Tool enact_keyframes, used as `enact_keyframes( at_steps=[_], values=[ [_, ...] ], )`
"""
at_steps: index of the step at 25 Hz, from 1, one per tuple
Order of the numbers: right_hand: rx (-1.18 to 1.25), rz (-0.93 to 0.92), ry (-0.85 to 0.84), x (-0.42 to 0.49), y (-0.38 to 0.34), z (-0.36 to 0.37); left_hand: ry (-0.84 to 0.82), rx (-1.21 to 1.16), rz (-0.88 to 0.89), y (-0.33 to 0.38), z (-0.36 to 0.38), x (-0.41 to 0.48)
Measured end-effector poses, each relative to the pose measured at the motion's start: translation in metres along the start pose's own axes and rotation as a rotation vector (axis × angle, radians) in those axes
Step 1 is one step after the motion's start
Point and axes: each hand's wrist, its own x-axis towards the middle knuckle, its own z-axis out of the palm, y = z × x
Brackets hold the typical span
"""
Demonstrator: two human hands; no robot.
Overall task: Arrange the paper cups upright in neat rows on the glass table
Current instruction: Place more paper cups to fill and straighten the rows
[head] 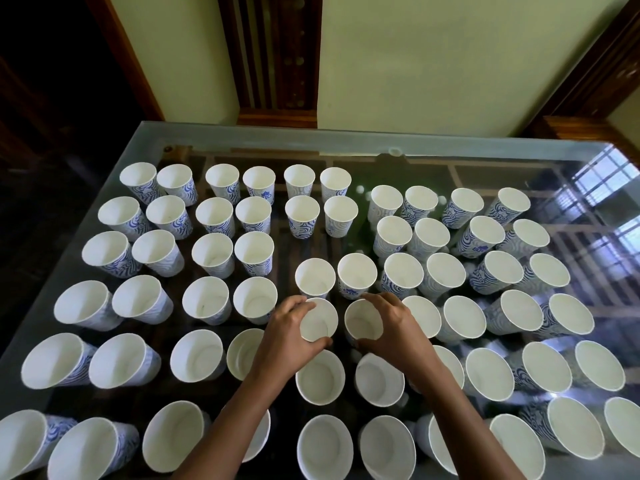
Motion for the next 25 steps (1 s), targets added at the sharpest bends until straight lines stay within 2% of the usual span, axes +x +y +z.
enact_keyframes(
  at_steps=[5, 11, 18, 25],
  values=[
    [0.020, 0.003, -0.008, 0.000, -0.002, -0.003, 0.004, 0.002, 0.009, 0.001, -0.002, -0.001],
    [0.057, -0.027, 0.087, 0.038, -0.008, -0.015, 0.100, 0.047, 0.044, 0.008, -0.010, 0.035],
    [-0.053, -0.011, -0.046, 0.084, -0.011, -0.011, -0.040, 0.154, 0.020, 0.009, -0.002, 0.081],
    [-0.073, -0.031, -0.026, 0.080, -0.006, -0.008, -0.045, 0.115, 0.025, 0.006, 0.001, 0.086]
  ],
)
